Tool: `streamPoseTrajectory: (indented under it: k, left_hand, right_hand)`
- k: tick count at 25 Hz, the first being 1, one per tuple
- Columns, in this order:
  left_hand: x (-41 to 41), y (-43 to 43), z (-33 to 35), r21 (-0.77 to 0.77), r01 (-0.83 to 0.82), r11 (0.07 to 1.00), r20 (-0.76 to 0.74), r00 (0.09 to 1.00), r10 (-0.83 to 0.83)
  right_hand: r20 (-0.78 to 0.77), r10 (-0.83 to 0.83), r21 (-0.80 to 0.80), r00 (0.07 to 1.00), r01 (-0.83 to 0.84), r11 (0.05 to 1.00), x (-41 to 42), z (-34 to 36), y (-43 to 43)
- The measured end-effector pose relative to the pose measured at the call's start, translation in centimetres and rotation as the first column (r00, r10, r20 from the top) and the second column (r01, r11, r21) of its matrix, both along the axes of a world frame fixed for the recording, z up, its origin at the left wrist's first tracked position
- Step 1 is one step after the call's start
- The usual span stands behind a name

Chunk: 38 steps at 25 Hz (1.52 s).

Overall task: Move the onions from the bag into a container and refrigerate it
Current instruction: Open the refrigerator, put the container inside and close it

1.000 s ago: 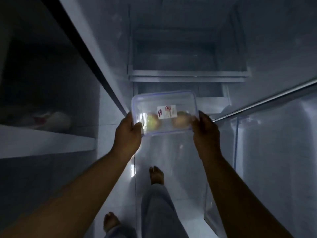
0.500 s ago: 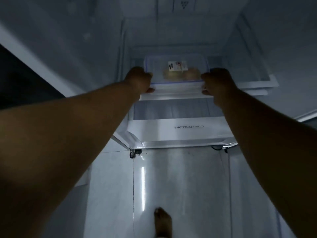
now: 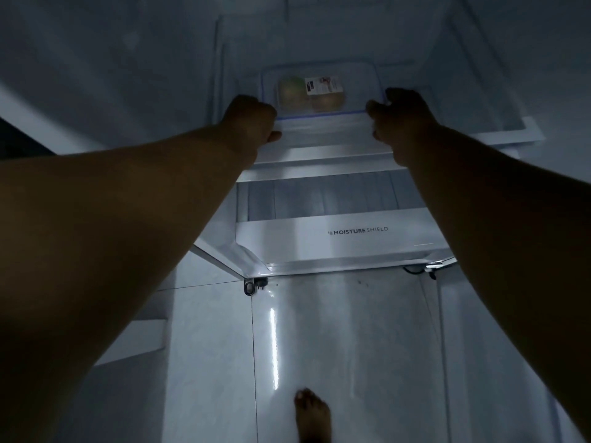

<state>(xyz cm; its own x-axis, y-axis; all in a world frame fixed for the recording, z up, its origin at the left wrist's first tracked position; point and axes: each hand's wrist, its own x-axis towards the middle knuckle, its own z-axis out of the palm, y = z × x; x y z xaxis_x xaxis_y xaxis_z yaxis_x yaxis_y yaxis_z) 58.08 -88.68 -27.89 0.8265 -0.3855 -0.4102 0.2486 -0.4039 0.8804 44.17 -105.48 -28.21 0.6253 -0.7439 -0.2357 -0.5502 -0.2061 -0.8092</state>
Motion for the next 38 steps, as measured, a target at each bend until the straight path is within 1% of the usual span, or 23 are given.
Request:
streamPoseTrajectory:
  k: [1, 2, 4, 6, 9, 11, 13, 16, 18, 22, 25, 27, 29, 31, 33, 36, 37, 38]
  left_hand:
    - [0.0, 0.2, -0.2, -0.024, 0.013, 1.0, 0.007, 1.0, -0.012]
    - [-0.2, 0.4, -0.4, -0.055, -0.001, 0.998, -0.031, 1.0, 0.0]
    - [-0.6, 1.2, -0.6, -0.026, -0.036, 0.999, -0.048, 0.998, 0.035]
    - [-1.7, 2.9, -0.6, 0.014, -0.019, 1.0, -0.025, 0.999, 0.02]
    - [-5.1, 6.8, 0.2, 0.054, -0.017, 0.998, 0.03, 0.999, 0.016]
    - [-8.5, 10.0, 1.9, 0.07, 0.022, 0.997, 0.054, 0.998, -0.026]
    - [-12.3, 13.5, 4.2, 0.079, 0.086, 0.993, 0.073, 0.993, -0.092]
    - [-19.3, 19.9, 8.9, 0.08, 0.165, 0.983, 0.021, 0.986, -0.167]
    - [-23.9, 23.8, 12.3, 0.094, 0.218, 0.971, 0.016, 0.975, -0.22]
    - [-32.3, 29.9, 18.8, 0.131, 0.367, 0.921, -0.026, 0.93, -0.367]
    - [-38.6, 32.9, 22.4, 0.121, 0.491, 0.862, -0.076, 0.871, -0.486]
    - [-42.4, 33.7, 23.7, 0.122, 0.59, 0.798, -0.11, 0.808, -0.579]
    - [-46.2, 33.6, 24.7, 0.124, 0.688, 0.715, -0.121, 0.726, -0.677]
    - [-50.0, 32.6, 25.7, 0.124, 0.774, 0.621, -0.116, 0.633, -0.765]
    - [-53.5, 31.0, 26.7, 0.11, 0.825, 0.555, -0.139, 0.566, -0.813]
    - [-58.4, 27.9, 27.6, 0.094, 0.861, 0.499, -0.222, 0.507, -0.833]
    - [-59.8, 26.8, 27.8, 0.1, 0.868, 0.486, -0.25, 0.495, -0.832]
    - [-61.0, 25.7, 27.9, 0.11, 0.872, 0.477, -0.279, 0.488, -0.827]
  right_hand:
    - [-0.023, 0.003, -0.034, 1.0, -0.003, 0.999, 0.1, -0.2, -0.1]
    - [-0.047, -0.007, -0.065, 0.999, 0.004, 0.998, 0.0, -0.1, 0.1]
    - [-0.069, -0.066, -0.125, 0.995, 0.057, 0.99, -0.9, 0.1, 0.7]
    - [-0.064, -0.113, -0.168, 0.992, 0.101, 0.981, -2.8, 0.5, 2.3]
    - [-0.075, -0.111, -0.207, 0.991, 0.094, 0.974, -6.8, 1.6, 5.4]
    - [-0.075, -0.112, -0.227, 0.991, 0.093, 0.97, -10.2, 2.9, 8.5]
    - [-0.044, -0.141, -0.191, 0.989, 0.13, 0.973, -14.2, 4.5, 12.2]
    - [0.003, -0.227, -0.061, 0.974, 0.227, 0.972, -21.6, 8.6, 19.1]
    - [-0.006, -0.268, 0.013, 0.963, 0.268, 0.963, -26.7, 11.9, 23.8]
    - [-0.085, -0.338, 0.047, 0.937, 0.343, 0.938, -37.4, 18.4, 32.5]
    - [-0.077, -0.452, 0.054, 0.889, 0.456, 0.888, -45.3, 21.9, 38.0]
    - [-0.07, -0.517, 0.105, 0.853, 0.522, 0.846, -50.0, 23.1, 40.7]
    - [-0.077, -0.574, 0.132, 0.816, 0.579, 0.805, -54.6, 23.7, 42.8]
    - [-0.112, -0.614, 0.068, 0.782, 0.622, 0.78, -59.4, 24.0, 44.0]
    - [-0.155, -0.674, -0.04, 0.722, 0.677, 0.735, -63.9, 24.2, 44.4]
    - [-0.198, -0.803, -0.157, 0.562, 0.79, 0.593, -69.9, 25.2, 43.9]
    - [-0.179, -0.837, -0.167, 0.518, 0.822, 0.544, -71.4, 25.9, 43.4]
    - [-0.132, -0.86, -0.157, 0.492, 0.847, 0.508, -72.7, 26.7, 42.8]
